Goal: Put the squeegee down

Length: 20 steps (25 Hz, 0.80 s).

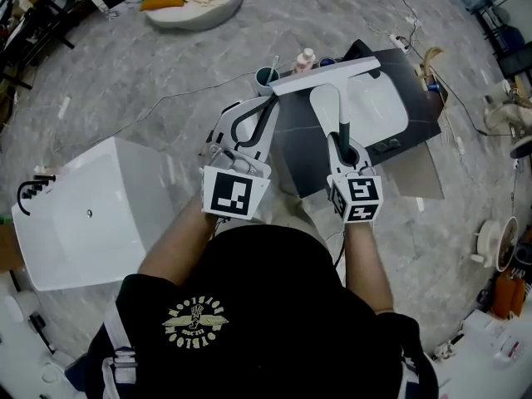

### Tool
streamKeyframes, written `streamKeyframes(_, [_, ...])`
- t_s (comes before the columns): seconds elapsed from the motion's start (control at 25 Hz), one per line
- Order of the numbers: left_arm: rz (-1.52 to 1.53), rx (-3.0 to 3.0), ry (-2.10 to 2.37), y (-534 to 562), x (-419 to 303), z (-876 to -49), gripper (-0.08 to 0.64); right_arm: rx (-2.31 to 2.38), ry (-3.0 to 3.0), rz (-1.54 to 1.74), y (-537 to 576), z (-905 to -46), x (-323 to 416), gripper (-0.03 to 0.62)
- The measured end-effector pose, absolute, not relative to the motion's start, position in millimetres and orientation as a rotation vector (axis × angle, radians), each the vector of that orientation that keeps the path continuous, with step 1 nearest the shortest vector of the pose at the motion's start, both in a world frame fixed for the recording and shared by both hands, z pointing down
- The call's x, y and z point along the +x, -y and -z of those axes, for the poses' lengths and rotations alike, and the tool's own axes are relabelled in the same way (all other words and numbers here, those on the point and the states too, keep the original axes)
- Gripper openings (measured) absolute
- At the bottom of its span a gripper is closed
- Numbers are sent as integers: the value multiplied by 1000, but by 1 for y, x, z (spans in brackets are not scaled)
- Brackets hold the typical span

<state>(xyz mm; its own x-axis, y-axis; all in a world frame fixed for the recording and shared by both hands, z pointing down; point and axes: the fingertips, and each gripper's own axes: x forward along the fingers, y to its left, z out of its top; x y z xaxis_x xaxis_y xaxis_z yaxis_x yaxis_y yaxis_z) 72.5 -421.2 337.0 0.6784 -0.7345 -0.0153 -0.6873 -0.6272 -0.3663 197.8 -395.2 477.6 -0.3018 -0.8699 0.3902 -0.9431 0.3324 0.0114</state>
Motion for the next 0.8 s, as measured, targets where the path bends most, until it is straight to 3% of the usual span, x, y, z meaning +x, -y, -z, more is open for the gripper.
streamKeyframes(0.8, [234,-2546,-1156,422,59,-341,23,1482,2094,-478,418,-611,208,28])
